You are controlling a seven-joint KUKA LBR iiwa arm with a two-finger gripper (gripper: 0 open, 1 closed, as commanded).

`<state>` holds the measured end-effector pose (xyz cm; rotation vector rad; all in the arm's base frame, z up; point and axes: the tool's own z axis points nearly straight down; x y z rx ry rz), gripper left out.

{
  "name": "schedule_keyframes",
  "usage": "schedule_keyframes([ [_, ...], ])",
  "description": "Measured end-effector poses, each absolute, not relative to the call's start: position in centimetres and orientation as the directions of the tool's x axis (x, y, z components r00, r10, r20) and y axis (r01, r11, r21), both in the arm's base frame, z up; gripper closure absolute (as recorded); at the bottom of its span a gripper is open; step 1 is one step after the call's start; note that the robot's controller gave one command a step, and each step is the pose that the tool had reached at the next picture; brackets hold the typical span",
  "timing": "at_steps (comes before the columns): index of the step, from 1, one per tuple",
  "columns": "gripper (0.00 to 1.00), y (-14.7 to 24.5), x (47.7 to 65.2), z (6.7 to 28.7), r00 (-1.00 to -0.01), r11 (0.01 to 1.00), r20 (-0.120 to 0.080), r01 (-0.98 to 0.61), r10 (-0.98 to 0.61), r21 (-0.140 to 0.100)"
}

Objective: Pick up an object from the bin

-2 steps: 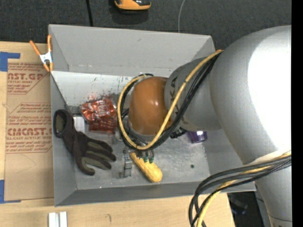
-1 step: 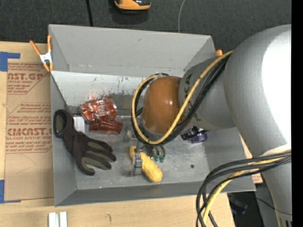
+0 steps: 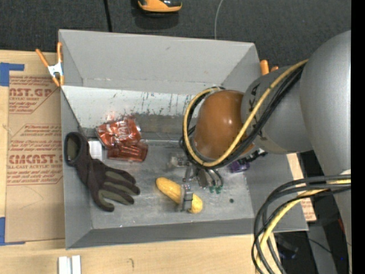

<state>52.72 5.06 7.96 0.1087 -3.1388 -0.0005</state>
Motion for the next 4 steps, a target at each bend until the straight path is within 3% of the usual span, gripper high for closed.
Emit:
schedule_keyframes([
  [1,1.00,1.8,50.5,6.9,-0.982,0.982,0.001,0.188,0.188,0.001],
  [2,1.00,1.8,50.5,6.9,-0.982,0.982,0.001,0.188,0.188,0.001],
  [3,1.00,-0.4,51.8,17.1,-0.984,0.984,-0.001,0.176,0.176,0.001],
  [4,1.00,-0.4,51.8,17.1,-0.984,0.984,-0.001,0.176,0.176,0.001],
])
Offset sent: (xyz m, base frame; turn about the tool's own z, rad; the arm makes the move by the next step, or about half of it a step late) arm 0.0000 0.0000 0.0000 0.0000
